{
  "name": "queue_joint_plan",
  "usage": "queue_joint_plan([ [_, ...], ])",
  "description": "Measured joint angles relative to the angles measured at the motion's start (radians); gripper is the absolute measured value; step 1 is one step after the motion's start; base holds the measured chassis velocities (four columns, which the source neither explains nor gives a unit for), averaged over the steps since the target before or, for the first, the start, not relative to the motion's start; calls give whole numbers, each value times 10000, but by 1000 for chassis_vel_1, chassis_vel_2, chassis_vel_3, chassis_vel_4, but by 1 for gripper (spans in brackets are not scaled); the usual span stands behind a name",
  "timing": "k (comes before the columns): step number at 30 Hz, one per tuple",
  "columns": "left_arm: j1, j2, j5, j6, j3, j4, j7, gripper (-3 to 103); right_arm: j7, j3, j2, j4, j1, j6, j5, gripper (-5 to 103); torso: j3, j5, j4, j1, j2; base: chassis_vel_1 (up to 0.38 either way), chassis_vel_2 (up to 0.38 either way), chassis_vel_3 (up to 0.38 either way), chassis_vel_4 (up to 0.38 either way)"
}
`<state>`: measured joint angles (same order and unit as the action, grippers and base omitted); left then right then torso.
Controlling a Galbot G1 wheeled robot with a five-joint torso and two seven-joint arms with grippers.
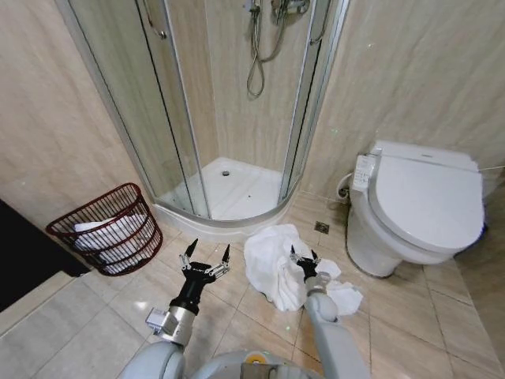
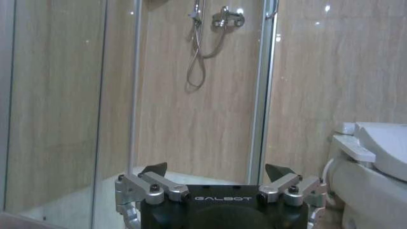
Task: Discard the used towel into the hamper.
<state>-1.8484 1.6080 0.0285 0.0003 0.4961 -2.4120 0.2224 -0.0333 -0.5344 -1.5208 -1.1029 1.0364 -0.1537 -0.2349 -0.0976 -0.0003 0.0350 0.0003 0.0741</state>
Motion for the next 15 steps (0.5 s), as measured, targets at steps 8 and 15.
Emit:
queue_joint_plan([
  [8,-1,0,1,0,0,0,0,100,-345,-208,-106,2343,-743,-97,-25,100,-25,4,1,-1,29,0,0,0,0],
  [15,-1,1,0,0,0,0,0,100,-535,-332,166,3029,-972,71,-47,100,-38,3,1,-2,53,0,0,0,0],
])
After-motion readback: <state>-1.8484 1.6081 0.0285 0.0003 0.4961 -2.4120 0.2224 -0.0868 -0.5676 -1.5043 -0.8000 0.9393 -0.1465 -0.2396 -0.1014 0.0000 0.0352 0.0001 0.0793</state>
